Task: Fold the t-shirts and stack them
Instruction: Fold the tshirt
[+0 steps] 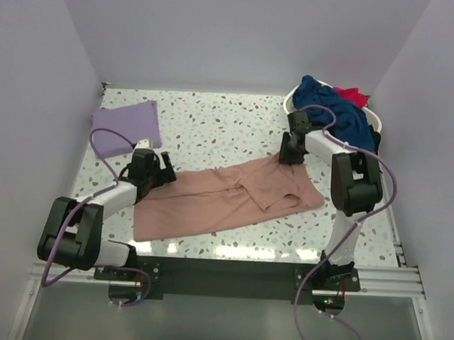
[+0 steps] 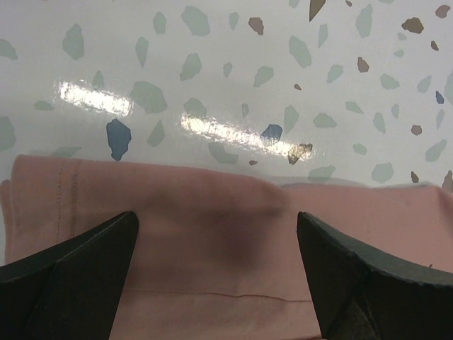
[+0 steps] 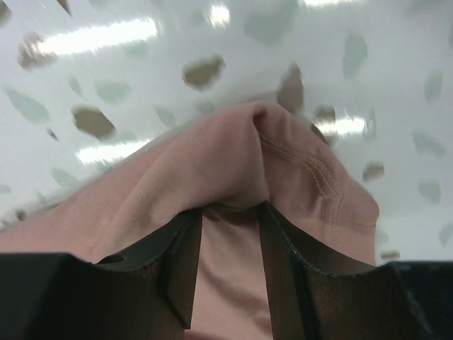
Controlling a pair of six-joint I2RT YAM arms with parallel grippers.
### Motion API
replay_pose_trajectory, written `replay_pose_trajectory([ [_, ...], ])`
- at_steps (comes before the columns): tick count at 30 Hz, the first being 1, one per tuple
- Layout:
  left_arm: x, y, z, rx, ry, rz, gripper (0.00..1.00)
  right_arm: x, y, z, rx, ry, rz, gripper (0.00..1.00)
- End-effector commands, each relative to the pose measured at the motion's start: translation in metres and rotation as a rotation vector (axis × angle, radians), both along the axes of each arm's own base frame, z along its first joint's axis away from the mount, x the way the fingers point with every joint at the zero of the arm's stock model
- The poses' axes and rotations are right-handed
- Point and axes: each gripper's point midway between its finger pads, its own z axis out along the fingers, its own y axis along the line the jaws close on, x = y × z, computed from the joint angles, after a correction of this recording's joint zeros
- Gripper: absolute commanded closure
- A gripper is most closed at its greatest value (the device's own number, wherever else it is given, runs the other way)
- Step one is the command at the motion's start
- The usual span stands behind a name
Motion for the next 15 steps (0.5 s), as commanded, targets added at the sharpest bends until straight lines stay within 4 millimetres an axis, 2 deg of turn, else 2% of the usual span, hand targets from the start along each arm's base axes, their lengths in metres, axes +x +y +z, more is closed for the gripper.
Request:
replay_pose_trajectory([
  [1,-0.032,-0.002,-0.018,-0.026,0.135,0.011,0.0,0.041,0.016,-0.011,0.025,0.02,0.052,0.59],
  [2,-0.036,-0.003,-0.018,-0.029,0.143,0.012,0.0,0.051,0.021,-0.01,0.037,0.02,0.064,0.58],
  [3,-0.038,-0.001,-0.014,-0.031,0.129,0.021,0.0,0.056,0.023,-0.024,0.036,0.049,0.07,0.57],
  [4,-0.043,0.0,-0.014,-0.028,0.137,0.023,0.0,0.077,0.028,-0.007,0.048,0.005,0.077,0.57],
  [6,-0.044,0.004,-0.002,-0.019,0.108,0.04,0.0,0.1,0.036,0.004,0.06,-0.037,0.088,0.53],
  [8,-0.049,0.006,0.005,-0.016,0.108,0.044,0.0,0.109,0.042,0.018,0.084,-0.064,0.103,0.45],
  [9,-0.046,0.004,0.017,-0.03,0.069,0.043,0.0,0.115,0.047,0.036,0.105,-0.103,0.124,0.42],
  [10,-0.047,0.003,0.022,-0.035,0.057,0.042,0.0,0.117,0.049,0.046,0.115,-0.122,0.13,0.38],
  [12,-0.042,-0.002,0.039,-0.05,0.003,0.028,0.0,0.117,0.054,0.067,0.129,-0.17,0.152,0.35],
  [13,-0.038,-0.005,0.045,-0.055,-0.024,0.02,0.0,0.114,0.056,0.085,0.132,-0.211,0.165,0.34],
  [15,-0.033,-0.013,0.05,-0.059,-0.045,-0.012,0.0,0.105,0.058,0.101,0.134,-0.244,0.177,0.3],
])
